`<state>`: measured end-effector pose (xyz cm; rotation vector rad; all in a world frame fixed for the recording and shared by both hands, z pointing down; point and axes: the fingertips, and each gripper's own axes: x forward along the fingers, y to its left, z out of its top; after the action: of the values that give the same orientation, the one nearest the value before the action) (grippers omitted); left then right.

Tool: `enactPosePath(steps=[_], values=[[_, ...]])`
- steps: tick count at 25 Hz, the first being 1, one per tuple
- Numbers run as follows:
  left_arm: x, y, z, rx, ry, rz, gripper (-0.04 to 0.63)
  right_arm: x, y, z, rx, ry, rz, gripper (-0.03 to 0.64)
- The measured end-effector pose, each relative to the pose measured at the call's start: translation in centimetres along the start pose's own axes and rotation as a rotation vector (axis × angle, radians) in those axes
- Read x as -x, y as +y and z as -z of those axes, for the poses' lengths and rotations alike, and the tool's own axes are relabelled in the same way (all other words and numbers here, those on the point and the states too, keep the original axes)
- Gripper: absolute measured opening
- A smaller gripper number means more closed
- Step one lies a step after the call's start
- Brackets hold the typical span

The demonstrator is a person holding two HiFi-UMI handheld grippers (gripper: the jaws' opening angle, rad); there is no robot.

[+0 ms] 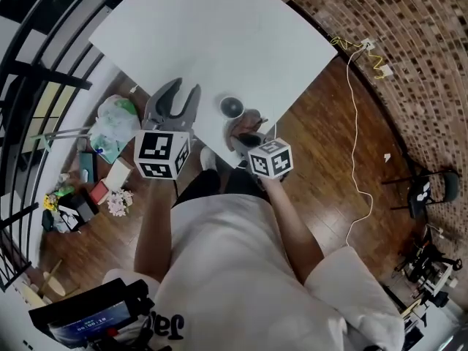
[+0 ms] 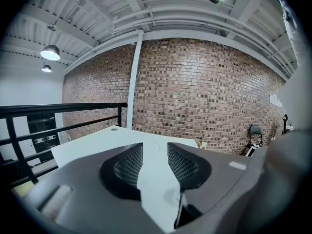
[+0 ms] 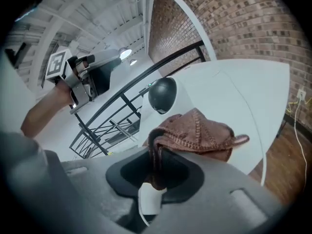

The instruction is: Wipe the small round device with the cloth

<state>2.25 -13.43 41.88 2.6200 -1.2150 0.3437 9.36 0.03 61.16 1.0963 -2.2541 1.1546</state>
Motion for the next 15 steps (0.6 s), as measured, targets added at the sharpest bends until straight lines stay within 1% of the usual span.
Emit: enactPosePath(steps=[4, 7, 12, 15], values=[[1.0, 1.2, 0.4, -0.003, 0.004, -0.002, 0.172, -1.6, 1.0, -0.7, 0.007, -0.020, 0.048, 0.044], [1.6, 2.4, 0.6, -0.005, 0.003, 0.001, 0.172, -2.8, 1.8, -1.1, -0.005, -0.029, 0.101, 0.044], [1.9, 2.7, 1.0, -0.011, 0.008, -0.005, 0.172, -3.4, 2.0, -1.5, -0.016, -0.052, 0.161, 0.044], [2.7, 4.0, 1.2, -0.009, 0.005, -0.008, 0.172, -4.3, 3.6, -2.4, 0.021, -0.068, 0.191, 0.044]])
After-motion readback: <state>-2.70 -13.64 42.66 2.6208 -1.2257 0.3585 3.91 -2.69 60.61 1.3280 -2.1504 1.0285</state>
